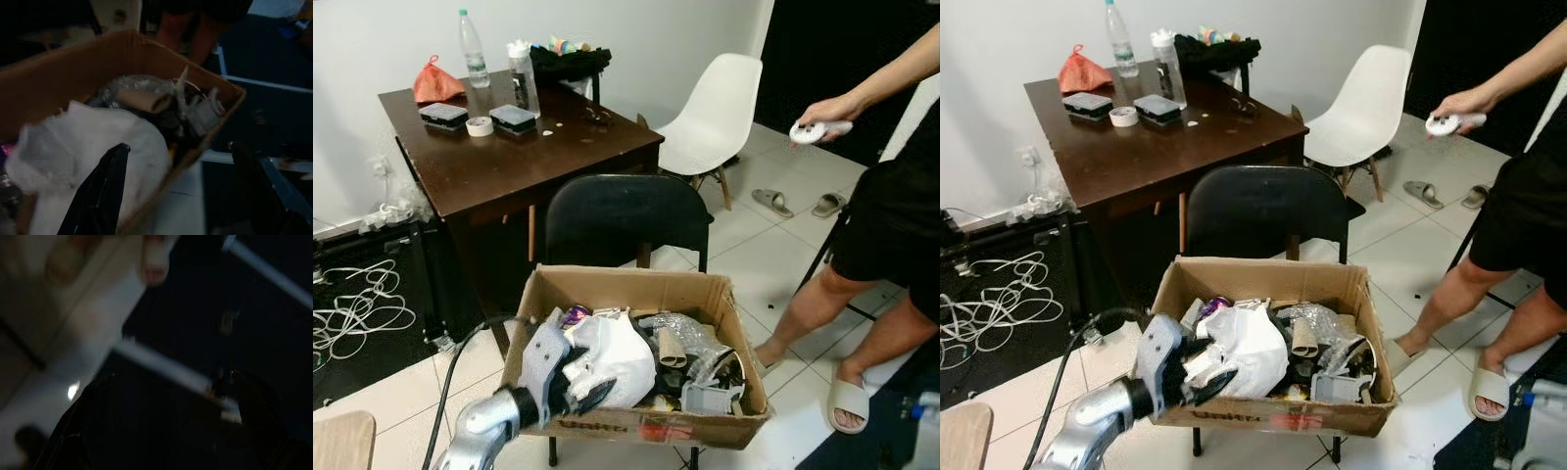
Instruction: Picking trash to rubbish bin
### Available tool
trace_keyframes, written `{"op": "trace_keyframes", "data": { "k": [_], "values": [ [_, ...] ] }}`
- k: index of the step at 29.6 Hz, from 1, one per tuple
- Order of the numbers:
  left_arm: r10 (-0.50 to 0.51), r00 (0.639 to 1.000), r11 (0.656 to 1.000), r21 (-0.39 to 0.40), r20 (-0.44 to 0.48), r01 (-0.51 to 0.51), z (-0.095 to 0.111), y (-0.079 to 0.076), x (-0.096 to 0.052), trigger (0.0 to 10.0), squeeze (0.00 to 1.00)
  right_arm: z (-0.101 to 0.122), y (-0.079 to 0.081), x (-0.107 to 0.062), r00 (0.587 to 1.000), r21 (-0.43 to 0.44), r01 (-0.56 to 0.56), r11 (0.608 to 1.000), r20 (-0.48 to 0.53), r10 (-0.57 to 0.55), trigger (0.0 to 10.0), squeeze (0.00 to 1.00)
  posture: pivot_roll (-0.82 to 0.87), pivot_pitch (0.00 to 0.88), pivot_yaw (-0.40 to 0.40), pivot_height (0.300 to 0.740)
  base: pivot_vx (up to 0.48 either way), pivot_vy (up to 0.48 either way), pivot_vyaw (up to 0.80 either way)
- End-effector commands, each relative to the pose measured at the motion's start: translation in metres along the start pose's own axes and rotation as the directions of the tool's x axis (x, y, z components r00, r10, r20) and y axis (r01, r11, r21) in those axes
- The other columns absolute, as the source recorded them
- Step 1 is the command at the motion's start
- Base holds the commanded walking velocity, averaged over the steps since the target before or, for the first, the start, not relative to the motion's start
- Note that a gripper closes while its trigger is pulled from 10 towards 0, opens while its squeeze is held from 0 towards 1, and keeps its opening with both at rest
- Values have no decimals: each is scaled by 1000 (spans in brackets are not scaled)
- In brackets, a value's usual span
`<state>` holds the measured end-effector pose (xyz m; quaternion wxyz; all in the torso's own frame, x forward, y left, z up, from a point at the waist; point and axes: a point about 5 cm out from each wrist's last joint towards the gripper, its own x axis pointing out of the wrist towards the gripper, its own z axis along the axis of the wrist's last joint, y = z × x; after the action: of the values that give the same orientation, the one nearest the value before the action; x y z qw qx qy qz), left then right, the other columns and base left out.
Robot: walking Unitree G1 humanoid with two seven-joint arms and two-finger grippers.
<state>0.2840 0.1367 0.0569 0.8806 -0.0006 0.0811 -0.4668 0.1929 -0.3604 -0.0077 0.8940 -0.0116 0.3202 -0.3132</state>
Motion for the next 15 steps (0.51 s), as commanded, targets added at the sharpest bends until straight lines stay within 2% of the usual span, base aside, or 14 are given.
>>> {"op": "trace_keyframes", "data": {
  "k": [1,4,5,7,8,12,15],
  "values": [
    [12,1000,999,-48,-15,-13,-7,3,-12,10000,0,-19,3,-4,997,-11,-7,1000,-71,7,10000,0,-252,150,59,740,0,0,0],
    [10,1000,998,-70,-9,-10,-8,3,-14,10000,0,-30,6,-6,995,-15,-18,1000,-103,16,10000,0,-252,150,59,740,0,0,0],
    [11,1000,994,-108,9,-10,-10,3,-20,10000,0,-55,14,-14,982,-50,-52,997,-186,42,10000,0,-241,151,57,740,-379,0,0],
    [11,1000,993,-117,10,-9,-11,3,-22,10000,0,-62,16,-17,976,-65,-64,996,-211,49,10000,0,-241,151,57,740,-379,0,0],
    [12,1000,991,-133,-4,-12,-16,2,-25,10000,0,-73,20,-21,968,-89,-87,992,-245,63,10000,0,-233,150,55,740,-375,0,0],
    [18,999,987,-157,-38,-24,-26,0,-28,10000,0,-85,24,-26,956,-131,-114,985,-285,73,10000,0,-229,150,54,740,-372,0,0],
    [18,995,980,-198,-100,-37,-44,-5,-33,10000,0,-100,28,-33,939,-161,-143,977,-334,82,10000,0,-226,152,54,740,-369,0,0]
  ]
}}
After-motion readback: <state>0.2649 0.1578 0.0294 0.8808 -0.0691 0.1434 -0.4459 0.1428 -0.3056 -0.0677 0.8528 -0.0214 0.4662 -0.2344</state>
